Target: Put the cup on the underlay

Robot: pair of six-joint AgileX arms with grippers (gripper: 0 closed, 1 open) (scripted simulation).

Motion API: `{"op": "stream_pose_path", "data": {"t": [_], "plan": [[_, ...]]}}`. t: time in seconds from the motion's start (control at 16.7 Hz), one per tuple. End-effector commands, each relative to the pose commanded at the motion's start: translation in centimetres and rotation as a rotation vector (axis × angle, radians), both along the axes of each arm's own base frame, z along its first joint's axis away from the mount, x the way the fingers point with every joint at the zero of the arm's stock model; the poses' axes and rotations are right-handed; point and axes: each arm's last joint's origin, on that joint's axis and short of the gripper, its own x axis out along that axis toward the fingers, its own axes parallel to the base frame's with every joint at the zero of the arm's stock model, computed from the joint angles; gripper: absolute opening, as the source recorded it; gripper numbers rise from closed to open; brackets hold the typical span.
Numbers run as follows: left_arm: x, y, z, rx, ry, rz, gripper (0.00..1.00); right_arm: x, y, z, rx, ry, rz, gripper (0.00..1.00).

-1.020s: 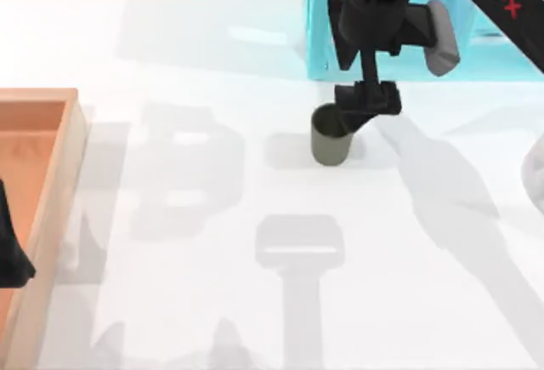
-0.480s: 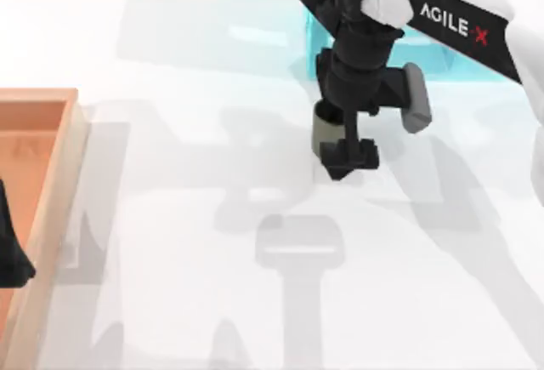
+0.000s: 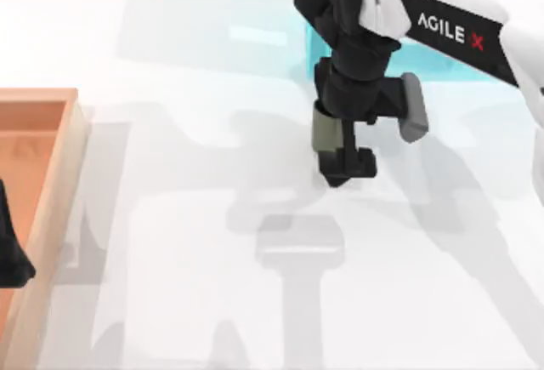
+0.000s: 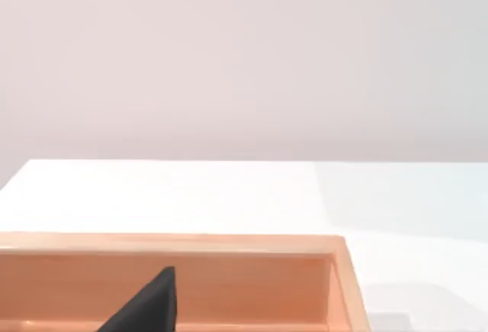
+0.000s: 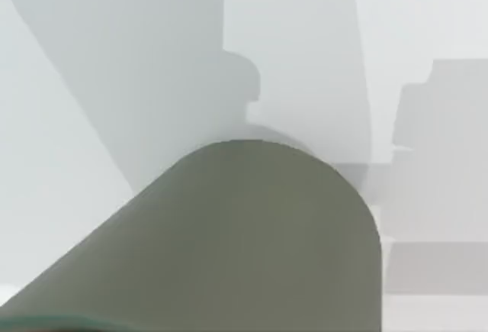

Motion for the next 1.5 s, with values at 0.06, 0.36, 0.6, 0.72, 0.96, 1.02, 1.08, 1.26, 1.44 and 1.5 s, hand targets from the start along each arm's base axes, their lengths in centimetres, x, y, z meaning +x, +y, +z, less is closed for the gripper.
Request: {"op": "stream_pose_path", "data": {"t": [0.06,0.36,0.6,0.72,0.96,1.02,1.08,1.26,1.44,1.5], "plan": [[0.0,0.0,0.0,0.000,0.000,0.000,1.00,0.0,0.0,0.0,0.000,0.000,0.000,0.85],[0.0,0.0,0.0,0.000,0.000,0.000,1.00,0.0,0.0,0.0,0.000,0.000,0.000,0.47],[0.0,0.0,0.0,0.000,0.000,0.000,1.00,0.0,0.0,0.0,0.000,0.000,0.000,0.17],[0.0,0.0,0.0,0.000,0.000,0.000,1.00,0.0,0.0,0.0,0.000,0.000,0.000,0.02],[0.0,0.0,0.0,0.000,0.000,0.000,1.00,0.0,0.0,0.0,0.000,0.000,0.000,0.00],[0.0,0.0,0.0,0.000,0.000,0.000,1.00,0.0,0.0,0.0,0.000,0.000,0.000,0.00],[0.0,0.0,0.0,0.000,0.000,0.000,1.00,0.0,0.0,0.0,0.000,0.000,0.000,0.00],[0.0,0.0,0.0,0.000,0.000,0.000,1.00,0.1,-0.2,0.0,0.000,0.001,-0.005,0.00],[0.0,0.0,0.0,0.000,0.000,0.000,1.00,0.1,-0.7,0.1,-0.007,0.004,0.015,0.00],[0.0,0.0,0.0,0.000,0.000,0.000,1.00,0.1,-1.3,0.1,-0.013,0.008,0.035,0.00]]}}
